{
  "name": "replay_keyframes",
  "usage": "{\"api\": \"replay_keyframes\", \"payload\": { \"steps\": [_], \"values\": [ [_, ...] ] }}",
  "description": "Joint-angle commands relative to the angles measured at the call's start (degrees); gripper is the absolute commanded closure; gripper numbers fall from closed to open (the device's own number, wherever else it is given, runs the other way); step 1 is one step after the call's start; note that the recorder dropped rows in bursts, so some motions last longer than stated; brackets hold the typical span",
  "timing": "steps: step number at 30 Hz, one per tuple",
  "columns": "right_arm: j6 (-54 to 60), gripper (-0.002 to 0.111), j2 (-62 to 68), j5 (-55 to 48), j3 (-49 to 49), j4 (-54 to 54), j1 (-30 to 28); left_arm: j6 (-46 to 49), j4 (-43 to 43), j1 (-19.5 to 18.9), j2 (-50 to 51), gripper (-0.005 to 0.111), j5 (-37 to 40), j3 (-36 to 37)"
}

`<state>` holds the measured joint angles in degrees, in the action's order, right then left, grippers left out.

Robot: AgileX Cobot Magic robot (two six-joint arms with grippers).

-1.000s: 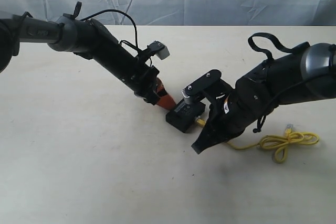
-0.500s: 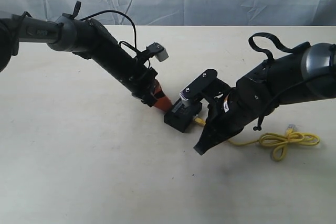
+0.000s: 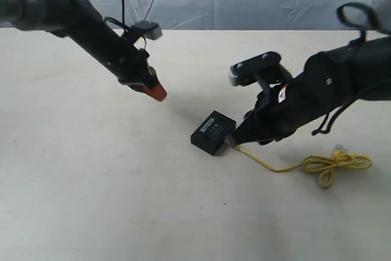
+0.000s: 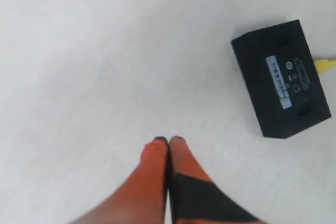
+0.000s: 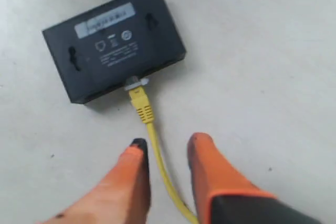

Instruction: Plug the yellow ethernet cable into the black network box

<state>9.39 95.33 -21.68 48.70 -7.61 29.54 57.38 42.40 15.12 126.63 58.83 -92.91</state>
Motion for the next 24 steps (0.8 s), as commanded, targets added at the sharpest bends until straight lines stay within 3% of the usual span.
{"api": "replay_keyframes", "payload": {
  "steps": [1,5,9,12,13,15,19,24],
  "values": [
    [-0.92,0.108,-9.40,-6.31,-0.05,-4.89,-5.19,-14.13,-10.26,-1.55,-11.03,0.107,-1.85,3.31],
    [-3.27,0.108,-19.95,-7.28,-3.58,-5.91,-10.53,-21.85,-17.19,-1.82,-25.61,0.107,-10.36,13.22],
    [-4.68,0.108,-32.27,-7.05,-9.26,-5.91,-15.30,-25.53,-17.80,-1.82,-40.72,0.107,-22.47,26.25],
    [-4.80,0.108,-42.23,-5.45,-14.75,-5.24,-16.34,-25.93,-17.67,-1.82,-52.05,0.107,-32.25,35.66],
    [-4.80,0.108,-48.96,-2.76,-18.40,-4.41,-16.34,-25.93,-17.37,-1.82,-60.01,0.107,-37.61,41.77],
    [-4.80,0.108,-58.31,1.26,-22.89,-3.90,-16.34,-25.93,-17.37,-1.82,-68.17,0.107,-41.22,49.13],
    [-4.83,0.108,-71.56,3.83,-26.36,-2.88,-16.34,-25.80,-17.37,-1.82,-77.63,0.107,-39.88,56.50],
    [-4.83,0.108,-79.76,3.83,-26.36,-3.56,-16.34,-25.80,-17.59,-1.82,-81.26,0.107,-34.97,56.89]
  ]
}}
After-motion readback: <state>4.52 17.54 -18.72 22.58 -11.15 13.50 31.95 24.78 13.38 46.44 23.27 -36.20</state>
